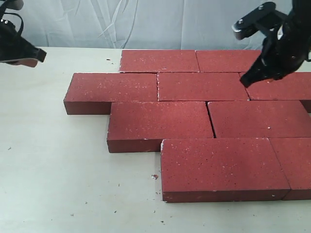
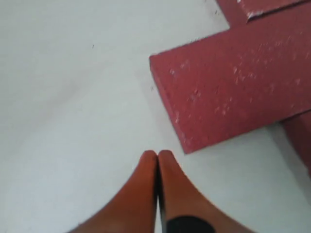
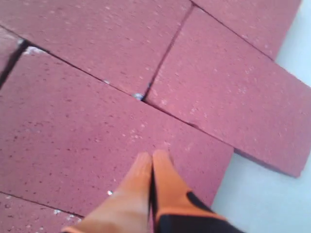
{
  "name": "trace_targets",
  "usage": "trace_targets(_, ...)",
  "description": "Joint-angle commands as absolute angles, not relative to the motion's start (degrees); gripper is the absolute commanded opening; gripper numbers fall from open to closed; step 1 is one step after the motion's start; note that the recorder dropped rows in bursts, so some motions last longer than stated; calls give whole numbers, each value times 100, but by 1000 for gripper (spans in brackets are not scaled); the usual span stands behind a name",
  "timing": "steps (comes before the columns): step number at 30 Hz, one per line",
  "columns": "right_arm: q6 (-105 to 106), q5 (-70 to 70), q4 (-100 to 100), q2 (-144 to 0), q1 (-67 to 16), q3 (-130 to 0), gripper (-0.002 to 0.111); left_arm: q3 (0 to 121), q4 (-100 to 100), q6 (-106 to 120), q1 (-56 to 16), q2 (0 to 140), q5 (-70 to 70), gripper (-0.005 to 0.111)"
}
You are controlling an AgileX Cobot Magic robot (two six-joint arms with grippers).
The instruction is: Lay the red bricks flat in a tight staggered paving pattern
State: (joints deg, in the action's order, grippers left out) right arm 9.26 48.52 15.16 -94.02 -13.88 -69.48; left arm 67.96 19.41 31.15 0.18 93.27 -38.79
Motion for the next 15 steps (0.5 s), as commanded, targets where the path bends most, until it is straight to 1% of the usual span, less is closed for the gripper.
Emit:
trace_targets(1,786,4974,1061,-9051,-686,-7006,-1,6814,644,2201,43,8885,-4716,0)
trace_targets(4,682,4944,776,-8794,-214,-6996,-1,6814,268,1885,43,8602,-4836,0)
trace_targets(9,681,4819,426,-8251,296,-6922,-1,6777,305,1817,43,8129,-4375,0)
trace_targets(15,656,3499,445,-7209,401,-6038,-1,6321,384,1817,43,7597,-3382,0)
